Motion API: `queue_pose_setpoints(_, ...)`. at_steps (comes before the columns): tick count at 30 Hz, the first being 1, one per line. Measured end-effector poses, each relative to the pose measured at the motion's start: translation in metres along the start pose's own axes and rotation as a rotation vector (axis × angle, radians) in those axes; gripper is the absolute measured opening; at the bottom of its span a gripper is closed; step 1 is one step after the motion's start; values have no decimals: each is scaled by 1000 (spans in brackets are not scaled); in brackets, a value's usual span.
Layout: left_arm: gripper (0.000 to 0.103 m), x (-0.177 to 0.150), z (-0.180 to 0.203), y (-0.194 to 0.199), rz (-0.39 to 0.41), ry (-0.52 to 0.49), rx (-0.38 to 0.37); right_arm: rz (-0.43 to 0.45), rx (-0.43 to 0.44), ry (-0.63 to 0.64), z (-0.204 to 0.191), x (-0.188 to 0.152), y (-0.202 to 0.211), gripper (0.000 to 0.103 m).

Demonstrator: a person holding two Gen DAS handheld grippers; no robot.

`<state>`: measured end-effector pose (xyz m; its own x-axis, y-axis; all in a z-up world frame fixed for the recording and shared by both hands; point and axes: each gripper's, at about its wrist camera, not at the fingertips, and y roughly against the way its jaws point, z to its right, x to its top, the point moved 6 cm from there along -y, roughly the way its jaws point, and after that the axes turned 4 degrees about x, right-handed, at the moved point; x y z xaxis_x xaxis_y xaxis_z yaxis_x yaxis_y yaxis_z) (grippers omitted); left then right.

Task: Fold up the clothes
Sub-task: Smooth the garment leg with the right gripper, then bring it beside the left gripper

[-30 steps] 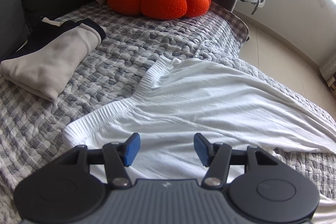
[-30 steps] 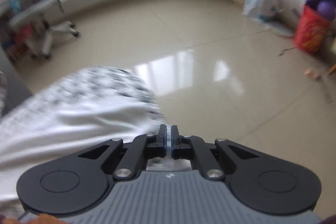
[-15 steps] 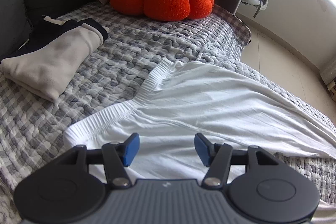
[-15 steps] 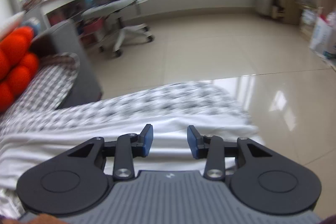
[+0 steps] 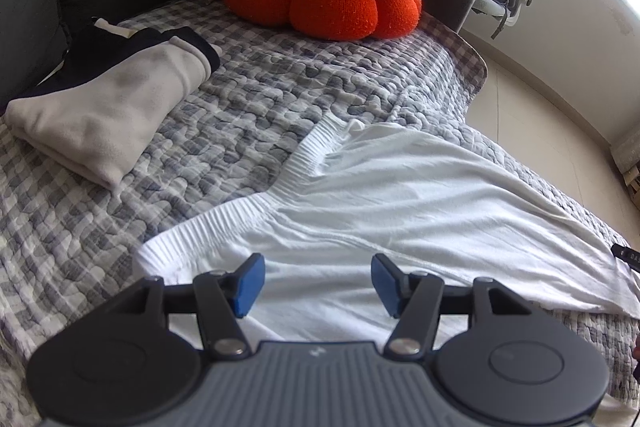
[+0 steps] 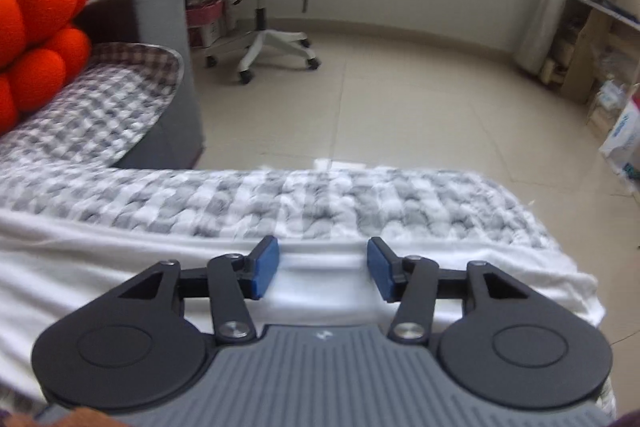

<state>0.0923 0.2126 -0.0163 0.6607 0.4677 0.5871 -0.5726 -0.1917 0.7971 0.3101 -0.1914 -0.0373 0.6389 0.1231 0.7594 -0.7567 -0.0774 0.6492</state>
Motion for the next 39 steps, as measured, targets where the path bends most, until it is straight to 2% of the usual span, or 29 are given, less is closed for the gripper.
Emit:
queue_pose_setpoints(1,60,0,-1,-1,-4,3,1,7,-32,-6,3,1,-3,58)
queue_pose_setpoints(4,60,3,-8,-3,-18,37,1,12,-100,-50,13,5,-5,58)
queue_pose_setpoints(6,60,7,-14,-4,-27,77,-6,33,-88,-26,5,11,0,58)
queue_pose_setpoints(8,60,11,-19,-6,-35,116,-9,62,-19,48,-16,19,9,58)
queue_pose_setpoints(10,60,16,-27,-10,-40,155,12,90,74,150,-54,25,22,58)
queue_pose_setpoints(17,60,26,-56,-20,-55,262,51,122,406,389,-194,29,51,58)
queue_pose_setpoints(20,60,29,-63,-17,-42,266,64,130,466,510,-261,29,53,58)
queue_pose_setpoints(25,60,30,-67,-18,-57,275,57,99,621,612,-344,27,59,58)
queue_pose_setpoints(28,60,30,-70,-18,-72,292,45,44,622,695,-379,16,50,58)
queue_pose_setpoints(30,60,29,-73,-17,-86,310,29,-16,585,720,-391,8,36,49)
queue_pose_setpoints(31,60,29,-74,-16,-96,323,17,-31,574,726,-394,4,31,29)
queue_pose_setpoints(33,60,29,-75,-14,-100,335,-3,-35,555,737,-398,1,27,19)
queue_pose_setpoints(34,60,29,-75,-13,-102,340,-13,-15,547,742,-400,3,29,2)
queue_pose_setpoints(39,60,32,-75,-12,-96,334,8,138,499,731,-408,19,44,3)
